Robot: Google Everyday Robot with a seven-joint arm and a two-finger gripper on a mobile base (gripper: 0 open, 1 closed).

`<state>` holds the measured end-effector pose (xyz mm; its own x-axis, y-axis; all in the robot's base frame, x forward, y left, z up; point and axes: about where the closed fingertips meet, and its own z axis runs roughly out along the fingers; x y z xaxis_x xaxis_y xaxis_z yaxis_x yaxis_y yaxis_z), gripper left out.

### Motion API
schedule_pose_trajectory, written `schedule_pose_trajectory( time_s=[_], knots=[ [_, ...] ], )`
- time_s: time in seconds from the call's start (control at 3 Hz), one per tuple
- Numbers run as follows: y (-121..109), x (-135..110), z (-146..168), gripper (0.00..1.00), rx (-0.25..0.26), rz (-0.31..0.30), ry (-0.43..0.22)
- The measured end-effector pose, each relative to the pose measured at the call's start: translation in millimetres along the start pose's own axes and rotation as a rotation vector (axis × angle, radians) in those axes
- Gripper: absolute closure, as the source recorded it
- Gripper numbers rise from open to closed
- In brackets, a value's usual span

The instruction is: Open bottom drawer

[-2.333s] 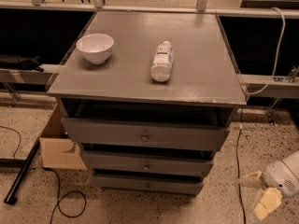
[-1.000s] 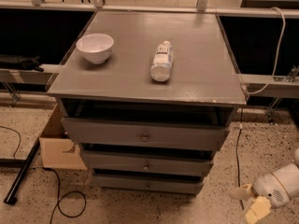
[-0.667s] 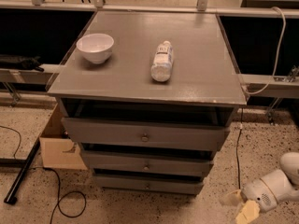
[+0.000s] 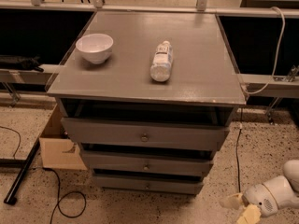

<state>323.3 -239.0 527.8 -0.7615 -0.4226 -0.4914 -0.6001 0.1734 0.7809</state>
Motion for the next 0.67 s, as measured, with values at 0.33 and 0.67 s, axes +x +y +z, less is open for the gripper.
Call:
schedule_pose_trajectory(
  time_s=[0.33, 0.67],
  knots=[
    [-5.8, 2.0, 5.8, 0.00, 0.009, -0.039, -0.133],
    [-8.5, 1.8, 2.5, 0.00, 0.043, -0.080, -0.267]
  ],
)
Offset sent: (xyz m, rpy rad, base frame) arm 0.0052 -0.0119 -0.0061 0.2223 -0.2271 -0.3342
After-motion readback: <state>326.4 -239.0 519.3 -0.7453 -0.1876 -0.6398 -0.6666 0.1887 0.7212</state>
